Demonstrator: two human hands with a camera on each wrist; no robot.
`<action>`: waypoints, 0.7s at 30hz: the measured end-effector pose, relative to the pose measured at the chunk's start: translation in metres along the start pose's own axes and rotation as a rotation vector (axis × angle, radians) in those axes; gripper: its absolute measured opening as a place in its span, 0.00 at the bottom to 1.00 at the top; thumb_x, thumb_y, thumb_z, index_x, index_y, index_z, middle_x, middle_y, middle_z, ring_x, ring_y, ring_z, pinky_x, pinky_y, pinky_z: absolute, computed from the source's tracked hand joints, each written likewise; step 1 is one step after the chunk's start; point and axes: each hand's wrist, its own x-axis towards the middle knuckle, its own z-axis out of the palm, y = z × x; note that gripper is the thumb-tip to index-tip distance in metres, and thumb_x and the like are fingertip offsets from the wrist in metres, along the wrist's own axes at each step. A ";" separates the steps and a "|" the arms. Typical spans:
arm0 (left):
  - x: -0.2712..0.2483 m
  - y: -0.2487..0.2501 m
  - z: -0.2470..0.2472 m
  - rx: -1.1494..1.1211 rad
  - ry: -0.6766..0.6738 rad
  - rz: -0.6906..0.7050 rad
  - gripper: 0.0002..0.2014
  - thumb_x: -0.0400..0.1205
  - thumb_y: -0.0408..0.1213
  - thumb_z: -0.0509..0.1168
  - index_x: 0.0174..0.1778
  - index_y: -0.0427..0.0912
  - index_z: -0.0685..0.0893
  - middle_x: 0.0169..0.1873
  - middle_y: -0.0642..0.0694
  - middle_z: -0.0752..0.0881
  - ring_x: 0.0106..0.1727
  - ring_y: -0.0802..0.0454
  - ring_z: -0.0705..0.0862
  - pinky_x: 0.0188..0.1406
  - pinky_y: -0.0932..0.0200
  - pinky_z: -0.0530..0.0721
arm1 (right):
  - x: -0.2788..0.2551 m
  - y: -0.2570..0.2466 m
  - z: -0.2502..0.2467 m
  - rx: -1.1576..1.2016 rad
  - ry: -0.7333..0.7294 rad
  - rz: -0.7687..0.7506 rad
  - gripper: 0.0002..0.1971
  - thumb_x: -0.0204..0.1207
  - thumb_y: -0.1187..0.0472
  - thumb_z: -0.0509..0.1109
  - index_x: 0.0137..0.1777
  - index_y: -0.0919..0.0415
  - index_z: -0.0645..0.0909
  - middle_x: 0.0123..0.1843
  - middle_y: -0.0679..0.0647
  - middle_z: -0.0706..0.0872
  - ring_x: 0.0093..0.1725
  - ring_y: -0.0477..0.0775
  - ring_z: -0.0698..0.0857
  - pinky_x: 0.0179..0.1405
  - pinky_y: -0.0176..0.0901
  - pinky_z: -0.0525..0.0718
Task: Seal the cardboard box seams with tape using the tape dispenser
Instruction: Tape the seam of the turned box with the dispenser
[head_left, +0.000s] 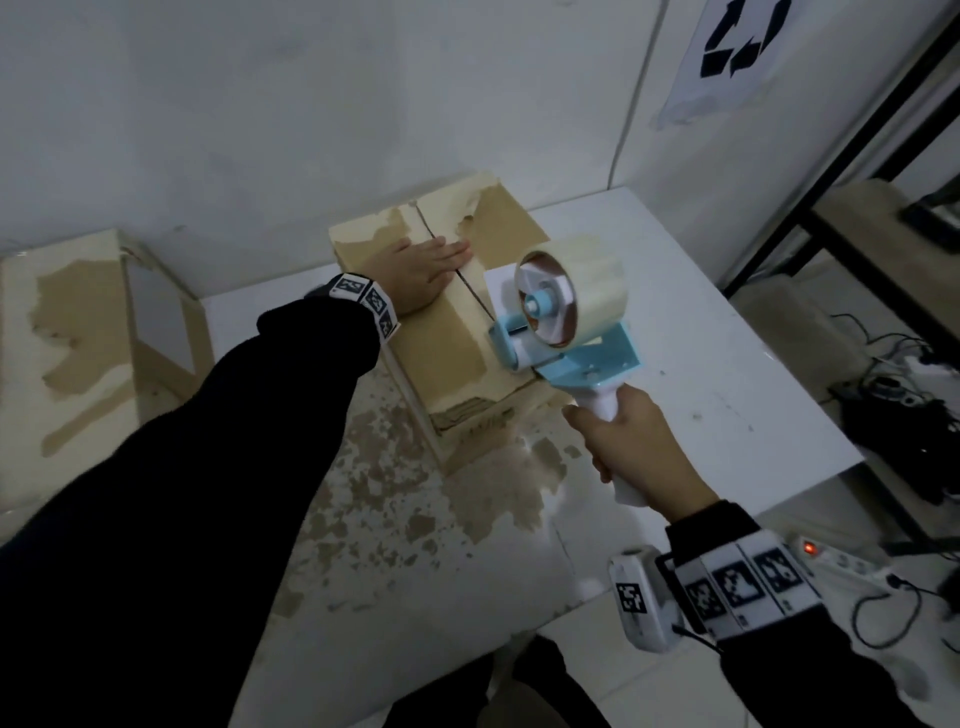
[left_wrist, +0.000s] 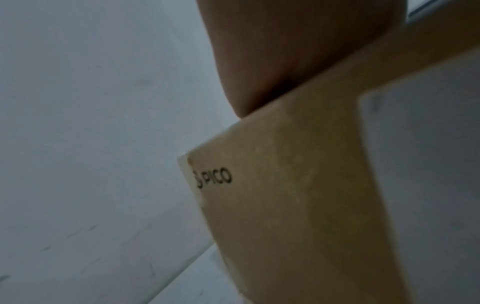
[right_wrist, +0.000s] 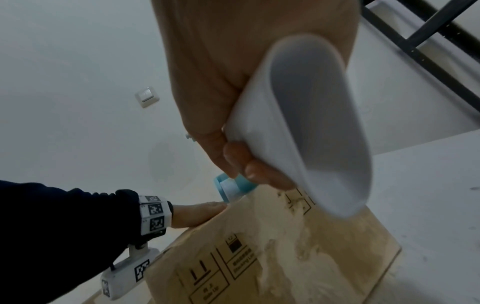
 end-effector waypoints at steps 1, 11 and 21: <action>-0.003 0.006 0.000 0.011 0.036 -0.010 0.25 0.88 0.40 0.42 0.83 0.51 0.51 0.83 0.55 0.52 0.83 0.53 0.53 0.79 0.47 0.54 | 0.000 0.001 0.000 -0.009 -0.006 -0.012 0.09 0.76 0.61 0.68 0.33 0.57 0.75 0.25 0.52 0.80 0.18 0.44 0.77 0.18 0.38 0.76; -0.059 0.083 0.024 -0.208 0.040 0.114 0.47 0.68 0.76 0.43 0.81 0.53 0.54 0.82 0.51 0.56 0.81 0.52 0.58 0.82 0.50 0.43 | 0.008 0.006 -0.006 -0.012 -0.054 -0.045 0.10 0.74 0.61 0.67 0.32 0.60 0.75 0.25 0.57 0.81 0.22 0.55 0.78 0.24 0.42 0.78; -0.058 0.096 0.021 -0.186 -0.015 -0.011 0.56 0.57 0.76 0.58 0.81 0.52 0.57 0.82 0.51 0.57 0.81 0.52 0.58 0.81 0.49 0.44 | 0.010 0.008 -0.010 -0.058 -0.093 -0.066 0.07 0.73 0.60 0.66 0.35 0.61 0.76 0.31 0.63 0.81 0.30 0.62 0.81 0.32 0.53 0.83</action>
